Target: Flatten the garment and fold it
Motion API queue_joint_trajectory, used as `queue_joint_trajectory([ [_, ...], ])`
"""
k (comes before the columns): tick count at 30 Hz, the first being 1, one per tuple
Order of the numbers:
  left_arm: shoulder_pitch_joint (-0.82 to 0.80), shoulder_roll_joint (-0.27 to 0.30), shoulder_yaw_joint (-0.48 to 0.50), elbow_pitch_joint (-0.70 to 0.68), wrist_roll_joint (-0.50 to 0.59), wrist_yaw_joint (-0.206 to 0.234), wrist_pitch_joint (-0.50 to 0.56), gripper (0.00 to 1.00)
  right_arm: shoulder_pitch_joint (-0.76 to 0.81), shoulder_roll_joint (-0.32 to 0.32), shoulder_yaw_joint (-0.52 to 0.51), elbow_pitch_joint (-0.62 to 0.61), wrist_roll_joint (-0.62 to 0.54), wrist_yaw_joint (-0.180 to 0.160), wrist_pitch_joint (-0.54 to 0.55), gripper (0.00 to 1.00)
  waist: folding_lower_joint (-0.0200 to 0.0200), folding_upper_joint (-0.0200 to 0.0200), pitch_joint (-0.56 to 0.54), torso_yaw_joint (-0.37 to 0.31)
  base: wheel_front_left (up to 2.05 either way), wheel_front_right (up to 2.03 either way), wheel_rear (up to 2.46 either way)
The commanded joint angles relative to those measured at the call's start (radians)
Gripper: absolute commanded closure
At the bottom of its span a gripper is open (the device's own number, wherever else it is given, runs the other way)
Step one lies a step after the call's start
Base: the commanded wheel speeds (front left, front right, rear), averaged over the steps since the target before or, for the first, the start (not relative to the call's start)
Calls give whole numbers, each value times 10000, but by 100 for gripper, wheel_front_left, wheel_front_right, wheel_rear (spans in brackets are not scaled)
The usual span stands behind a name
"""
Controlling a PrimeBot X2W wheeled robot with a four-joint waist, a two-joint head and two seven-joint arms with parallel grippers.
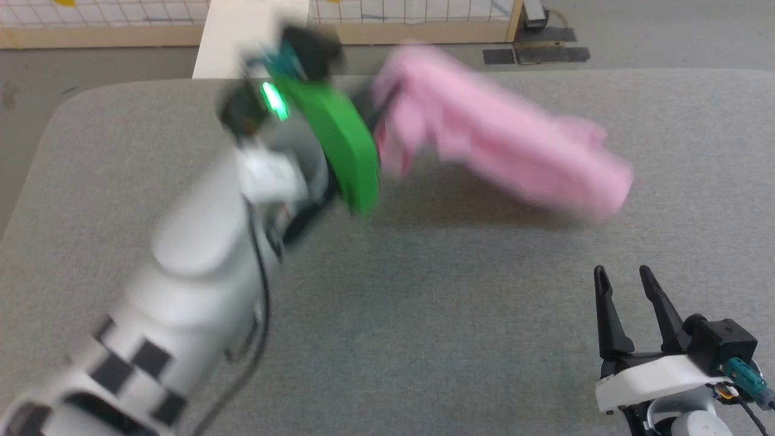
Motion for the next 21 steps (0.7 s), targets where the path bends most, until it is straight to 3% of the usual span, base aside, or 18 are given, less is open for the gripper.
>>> queue_joint_trajectory([
  [1, 597, -19, -416, 87, -144, -35, 233, 100, 14, 3, 0, 22, 69, -15, -51, 0, 0, -1, -129, -92, 0, 0, 0],
  [8, 2685, 128, -2178, 1301, -446, -34, 1519, 100, 204, 3, -119, -80, -54, -15, -58, 0, 0, -1, -214, 21, 0, 0, 0],
  [12, 3376, -63, -2467, 1994, -860, 28, 2265, 100, 331, 3, -189, -111, -102, -15, -59, 0, 0, -1, -267, 166, 0, 0, 0],
  [15, 3568, -195, -2219, 2210, -1234, 196, 2261, 100, 376, 3, -141, -99, -64, -15, -59, 0, 0, -1, -342, 275, 0, 0, 0],
  [17, 3578, -223, -1801, 2176, -1533, 358, 1929, 0, 380, 3, -113, -86, -8, -15, -59, 0, 0, -1, -404, 340, 0, 0, 0],
  [21, 3548, -119, -520, 1726, -2406, 607, 953, 0, 295, 3, -128, -59, 77, -15, -57, 0, 0, -1, -569, 500, 0, 0, 0],
])
